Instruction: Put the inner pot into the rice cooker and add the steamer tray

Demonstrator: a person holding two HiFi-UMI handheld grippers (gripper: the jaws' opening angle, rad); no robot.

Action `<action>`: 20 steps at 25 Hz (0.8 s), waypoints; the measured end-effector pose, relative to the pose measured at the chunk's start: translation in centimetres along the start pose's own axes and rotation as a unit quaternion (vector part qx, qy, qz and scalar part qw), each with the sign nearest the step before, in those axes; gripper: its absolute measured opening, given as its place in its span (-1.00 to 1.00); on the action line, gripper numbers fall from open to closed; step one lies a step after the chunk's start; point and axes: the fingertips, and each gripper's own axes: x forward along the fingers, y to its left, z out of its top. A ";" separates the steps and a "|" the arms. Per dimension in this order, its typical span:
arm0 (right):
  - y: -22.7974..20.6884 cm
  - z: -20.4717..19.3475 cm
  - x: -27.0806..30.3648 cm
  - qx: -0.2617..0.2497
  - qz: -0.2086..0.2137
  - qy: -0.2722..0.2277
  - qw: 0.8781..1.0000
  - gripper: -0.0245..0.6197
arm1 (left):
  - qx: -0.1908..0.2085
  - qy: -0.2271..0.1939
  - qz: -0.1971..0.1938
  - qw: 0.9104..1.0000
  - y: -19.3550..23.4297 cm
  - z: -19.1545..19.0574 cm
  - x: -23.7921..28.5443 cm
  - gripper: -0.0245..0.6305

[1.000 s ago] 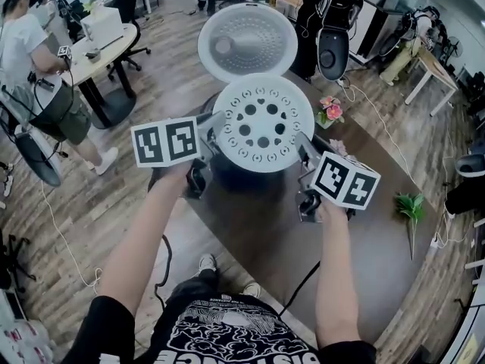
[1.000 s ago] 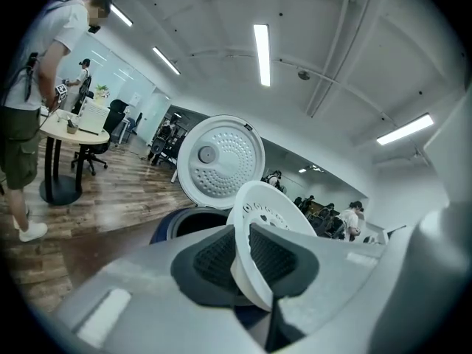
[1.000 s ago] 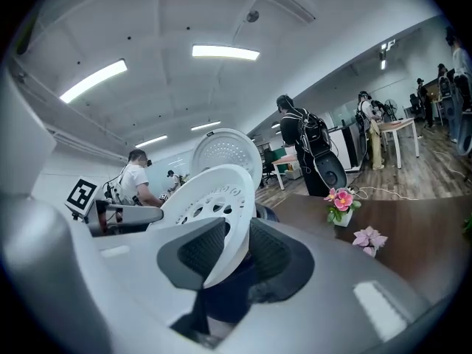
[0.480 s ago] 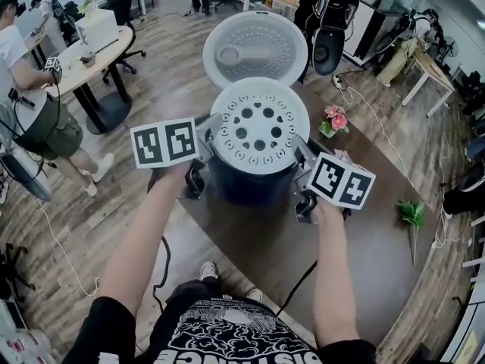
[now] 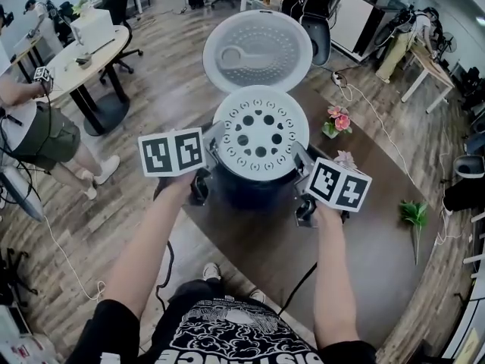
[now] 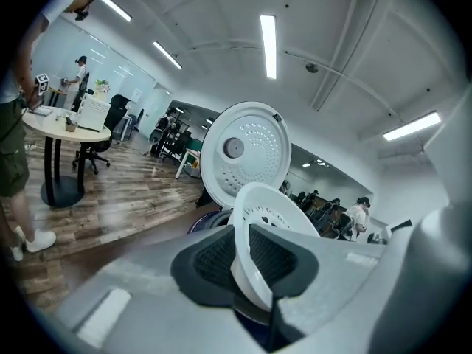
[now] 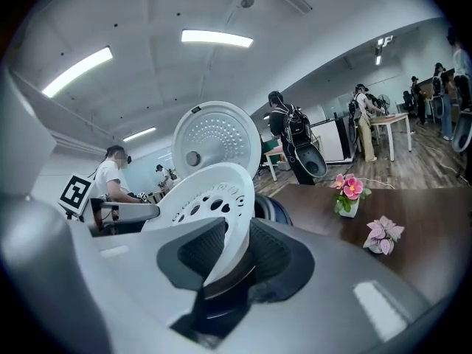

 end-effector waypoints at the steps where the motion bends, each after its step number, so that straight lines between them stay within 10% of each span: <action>1: -0.1 -0.1 0.1 -0.001 -0.002 0.001 1.000 -0.60 | 0.005 0.000 0.003 1.000 0.0 0.0 0.1 -0.73; 20: -0.4 0.0 1.0 -0.062 -0.044 0.014 0.997 -0.53 | 0.125 0.029 0.059 0.990 0.7 -1.0 1.3 -0.63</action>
